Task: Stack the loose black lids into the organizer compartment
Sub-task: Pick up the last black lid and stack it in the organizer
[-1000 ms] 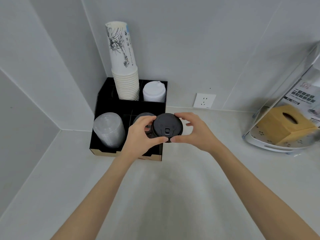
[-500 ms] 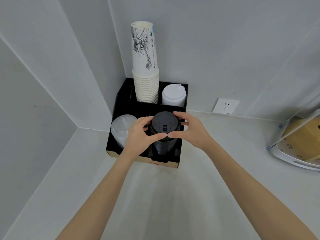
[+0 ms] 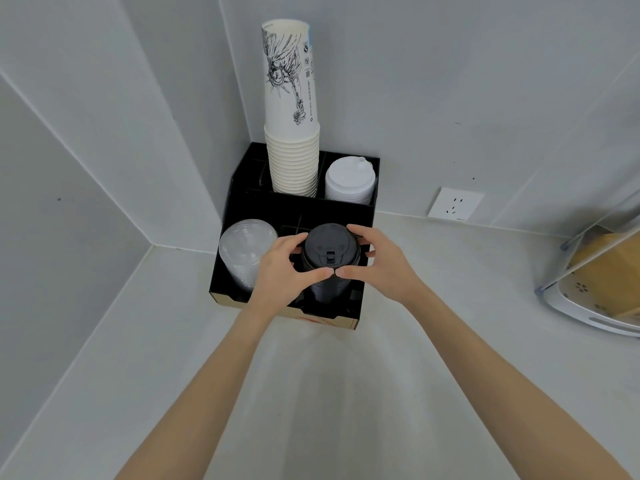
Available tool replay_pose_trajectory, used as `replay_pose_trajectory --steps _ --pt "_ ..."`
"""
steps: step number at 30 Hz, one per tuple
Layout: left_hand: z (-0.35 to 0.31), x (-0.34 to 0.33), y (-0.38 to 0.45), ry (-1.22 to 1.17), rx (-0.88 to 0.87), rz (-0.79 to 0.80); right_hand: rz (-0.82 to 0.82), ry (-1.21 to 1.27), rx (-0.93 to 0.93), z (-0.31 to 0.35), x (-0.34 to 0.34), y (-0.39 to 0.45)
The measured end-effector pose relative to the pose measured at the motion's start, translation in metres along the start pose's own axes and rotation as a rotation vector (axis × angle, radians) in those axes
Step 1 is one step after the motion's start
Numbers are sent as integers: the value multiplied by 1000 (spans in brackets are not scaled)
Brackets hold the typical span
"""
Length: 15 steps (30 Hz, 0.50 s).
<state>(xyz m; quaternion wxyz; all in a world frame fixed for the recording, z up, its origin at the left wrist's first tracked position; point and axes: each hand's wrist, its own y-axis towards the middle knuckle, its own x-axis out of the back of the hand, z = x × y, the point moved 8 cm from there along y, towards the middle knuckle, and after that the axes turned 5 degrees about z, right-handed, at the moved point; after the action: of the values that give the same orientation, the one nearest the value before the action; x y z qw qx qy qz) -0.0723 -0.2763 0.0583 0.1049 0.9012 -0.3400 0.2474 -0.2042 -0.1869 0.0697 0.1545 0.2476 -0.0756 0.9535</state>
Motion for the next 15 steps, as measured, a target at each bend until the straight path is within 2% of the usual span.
replay_pose_trajectory --steps 15 --pt "0 -7 2 36 17 63 51 -43 -23 0 -7 -6"
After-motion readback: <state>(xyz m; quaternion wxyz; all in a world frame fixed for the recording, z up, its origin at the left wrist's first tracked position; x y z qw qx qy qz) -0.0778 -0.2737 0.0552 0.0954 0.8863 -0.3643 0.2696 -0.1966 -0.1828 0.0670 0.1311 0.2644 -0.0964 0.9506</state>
